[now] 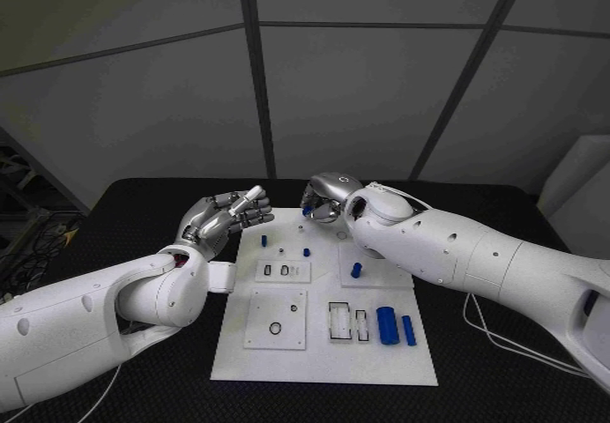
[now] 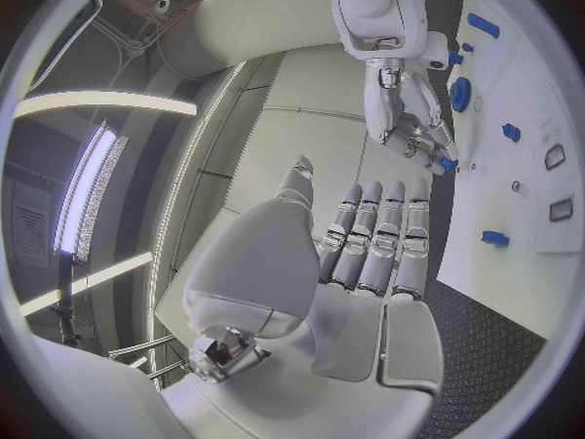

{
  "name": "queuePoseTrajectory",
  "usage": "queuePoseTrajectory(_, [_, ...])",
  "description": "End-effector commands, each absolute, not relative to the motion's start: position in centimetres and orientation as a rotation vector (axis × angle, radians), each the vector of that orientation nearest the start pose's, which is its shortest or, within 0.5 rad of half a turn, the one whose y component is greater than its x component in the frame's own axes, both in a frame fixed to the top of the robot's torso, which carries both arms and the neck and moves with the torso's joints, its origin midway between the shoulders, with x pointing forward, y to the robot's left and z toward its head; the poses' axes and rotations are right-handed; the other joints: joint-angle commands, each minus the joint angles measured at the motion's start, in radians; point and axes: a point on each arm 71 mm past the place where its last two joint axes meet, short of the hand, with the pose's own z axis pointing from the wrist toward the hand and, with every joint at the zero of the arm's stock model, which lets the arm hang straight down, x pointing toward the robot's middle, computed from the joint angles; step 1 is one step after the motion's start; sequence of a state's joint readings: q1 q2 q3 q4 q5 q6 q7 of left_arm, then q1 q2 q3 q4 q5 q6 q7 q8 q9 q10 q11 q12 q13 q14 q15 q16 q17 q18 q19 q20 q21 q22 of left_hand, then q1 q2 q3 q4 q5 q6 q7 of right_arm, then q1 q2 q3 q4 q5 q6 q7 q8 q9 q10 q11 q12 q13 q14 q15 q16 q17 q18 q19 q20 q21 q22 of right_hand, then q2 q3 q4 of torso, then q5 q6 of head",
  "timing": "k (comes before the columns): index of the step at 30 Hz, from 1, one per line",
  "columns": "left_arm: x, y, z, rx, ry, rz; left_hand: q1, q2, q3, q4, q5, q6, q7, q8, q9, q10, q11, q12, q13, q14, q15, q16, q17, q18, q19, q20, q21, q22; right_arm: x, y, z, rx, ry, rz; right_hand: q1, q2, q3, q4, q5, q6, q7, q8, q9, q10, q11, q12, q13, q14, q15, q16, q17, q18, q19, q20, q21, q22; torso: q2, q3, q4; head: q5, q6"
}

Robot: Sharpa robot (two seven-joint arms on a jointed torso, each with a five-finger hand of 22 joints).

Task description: Assemble the parts on the task board

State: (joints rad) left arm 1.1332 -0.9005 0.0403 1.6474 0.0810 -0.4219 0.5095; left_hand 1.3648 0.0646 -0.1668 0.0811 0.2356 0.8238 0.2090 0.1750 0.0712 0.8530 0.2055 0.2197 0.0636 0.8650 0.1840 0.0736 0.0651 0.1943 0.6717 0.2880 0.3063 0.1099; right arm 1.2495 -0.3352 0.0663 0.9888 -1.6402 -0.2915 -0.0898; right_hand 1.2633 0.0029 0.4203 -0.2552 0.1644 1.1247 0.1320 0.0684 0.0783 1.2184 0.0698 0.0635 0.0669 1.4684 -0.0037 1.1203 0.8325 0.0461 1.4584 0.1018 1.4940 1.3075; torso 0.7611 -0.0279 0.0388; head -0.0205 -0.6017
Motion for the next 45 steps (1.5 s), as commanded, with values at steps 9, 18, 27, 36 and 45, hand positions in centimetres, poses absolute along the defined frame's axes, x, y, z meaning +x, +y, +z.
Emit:
queuePoseTrajectory(9, [46.82,21.01,-16.06,-1.174,1.23,-1.615,0.0,0.0,0.0,-0.007,0.002,0.002,0.039,-0.006,-0.001,0.002,0.004,-0.005,-0.001,0.004,0.003,-0.008,-0.002,-0.019,0.005,-0.002,0.0,-0.002,57.73,-7.79,-15.0,-0.294,1.553,0.54,-0.013,-0.003,0.005,0.002,0.005,-0.004,0.004,-0.004,0.0,-0.009,0.007,-0.004,-0.001,0.003,-0.002,0.002,-0.004,-0.009,0.008,0.001,0.003,0.083,0.004,-0.0002,-0.0026,0.005,0.002])
queuePoseTrajectory(18, [46.86,21.01,-15.86,-1.17,1.229,-1.618,0.0,0.0,0.0,-0.007,0.002,0.002,0.039,-0.006,-0.001,0.002,0.004,-0.005,-0.001,0.004,0.003,-0.008,-0.002,-0.019,0.005,-0.002,0.0,-0.002,57.94,-7.58,-14.89,-0.285,1.533,0.513,-0.024,-0.011,0.005,0.01,0.001,-0.018,0.008,-0.006,-0.003,-0.028,0.012,-0.005,-0.003,-0.001,0.003,0.006,-0.007,-0.007,0.001,0.006,-0.001,0.074,0.005,-0.0008,-0.0016,0.006,0.001])
queuePoseTrajectory(27, [46.91,21.02,-15.7,-1.168,1.23,-1.621,-0.001,0.0,-0.002,-0.008,0.002,0.002,0.039,-0.007,-0.002,0.002,0.004,-0.006,-0.001,0.003,0.003,-0.009,-0.002,-0.019,0.005,-0.002,-0.001,-0.003,57.98,-7.25,-14.65,-0.286,1.502,0.498,-0.03,-0.022,0.006,0.013,-0.002,-0.034,0.013,-0.007,-0.006,-0.049,0.017,-0.005,-0.003,-0.004,0.008,0.01,-0.009,-0.006,-0.004,0.01,-0.004,0.068,0.005,-0.0008,-0.0026,0.007,0.0])
queuePoseTrajectory(36, [46.96,21.02,-15.61,-1.169,1.233,-1.62,-0.001,0.0,-0.003,-0.008,0.002,0.001,0.039,-0.008,-0.002,0.001,0.004,-0.007,-0.001,0.002,0.003,-0.009,-0.002,-0.02,0.005,-0.002,-0.001,-0.003,57.92,-6.93,-14.81,-0.306,1.528,0.508,-0.036,-0.052,-0.001,0.018,-0.017,-0.074,0.03,-0.008,-0.011,-0.124,0.037,-0.006,-0.006,-0.013,0.024,0.008,-0.027,0.005,-0.037,0.024,-0.026,0.017,0.005,-0.0006,-0.0027,0.01,-0.003])
queuePoseTrajectory(45, [46.99,21.37,-15.55,-1.169,1.23,-1.613,-0.001,0.0,-0.003,-0.008,0.002,0.001,0.039,-0.008,-0.002,0.001,0.004,-0.007,-0.001,0.002,0.003,-0.009,-0.002,-0.02,0.005,-0.002,-0.001,-0.003,57.58,-7.77,-14.28,-0.285,1.489,0.528,-0.012,-0.078,-0.057,0.024,-0.024,-0.165,0.035,-0.006,-0.014,-0.259,0.06,-0.004,-0.005,-0.023,0.042,0.002,-0.055,0.014,-0.064,0.044,-0.049,-0.028,0.004,0.0005,-0.0065,0.013,0.002])
